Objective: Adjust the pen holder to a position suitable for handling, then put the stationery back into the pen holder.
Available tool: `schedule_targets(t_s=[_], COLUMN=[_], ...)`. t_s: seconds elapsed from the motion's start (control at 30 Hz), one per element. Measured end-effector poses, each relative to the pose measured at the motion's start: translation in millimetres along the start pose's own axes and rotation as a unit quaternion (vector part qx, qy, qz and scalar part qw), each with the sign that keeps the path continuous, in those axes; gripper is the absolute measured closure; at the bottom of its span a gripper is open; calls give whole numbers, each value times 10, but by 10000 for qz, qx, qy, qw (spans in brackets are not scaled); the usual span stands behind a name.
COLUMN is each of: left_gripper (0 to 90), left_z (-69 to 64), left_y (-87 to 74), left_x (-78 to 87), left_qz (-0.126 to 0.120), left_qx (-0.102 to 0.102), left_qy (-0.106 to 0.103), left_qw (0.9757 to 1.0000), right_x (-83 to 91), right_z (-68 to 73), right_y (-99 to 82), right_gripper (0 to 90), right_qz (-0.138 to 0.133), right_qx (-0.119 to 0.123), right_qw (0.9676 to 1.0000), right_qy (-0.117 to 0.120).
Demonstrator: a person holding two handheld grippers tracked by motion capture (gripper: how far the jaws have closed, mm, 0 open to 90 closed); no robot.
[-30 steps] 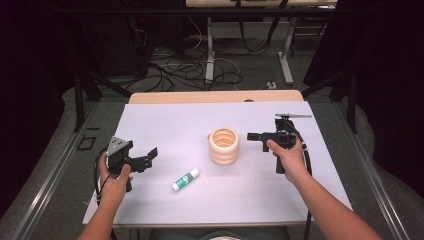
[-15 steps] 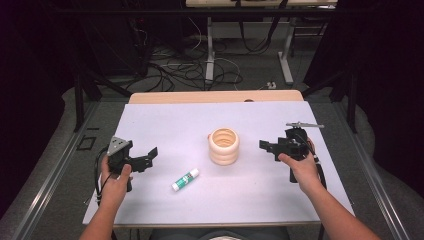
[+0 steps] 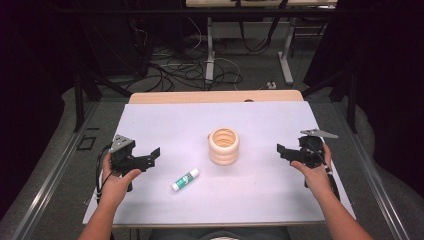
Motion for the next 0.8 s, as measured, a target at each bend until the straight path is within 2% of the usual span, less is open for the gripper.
schedule_targets(t_s=[0.03,0.1,0.23,0.27,0.37,0.47,0.53,0.6,0.63,0.8], left_gripper=[2,2,1,2,2,2,4,8,12,42], left_z=[-17,-29,-76,-76,-152,-211,-307,-336,-369,-492], left_y=[-8,-16,-19,-19,0,28,75,91,121,193], left_x=[-2,-7,-11,-11,-19,-29,-40,-48,-67,-118], left_qz=[55,100,179,179,305,354,493,517,599,717], left_qx=[7,-43,-122,-122,-328,-338,-399,-453,-650,-908], left_qy=[-98,-138,-229,-229,-292,-371,-521,-521,-456,-491], left_qw=[9999,9998,9995,9995,9986,9981,9966,9963,9950,9921], right_x=[1,-4,-21,-28,-50,-53,-51,-53,-51,-66], right_z=[-22,-36,-83,-90,-126,-133,-131,-120,-117,-93], right_y=[-6,-12,-39,-45,-66,-77,-80,-79,-82,-74], right_gripper=[84,70,39,35,33,30,31,31,32,44], right_qz=[-19,-64,-101,-88,-58,-42,-41,-48,-32,-28], right_qx=[7,-50,143,139,179,189,158,90,83,125], right_qw=[10000,10000,9998,9998,9997,9998,9998,9999,10000,9999], right_qy=[3,11,-58,-74,-127,-104,-77,-44,-7,24])
Point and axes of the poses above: each handheld gripper's, and its own axes: x roughly backward along the jaws, y roughly out of its top, z roughly to its left, the point moved 8 cm from there along -x, roughly forward along the jaws, and after that the axes turned 15 degrees about x, right-handed, at the moved point
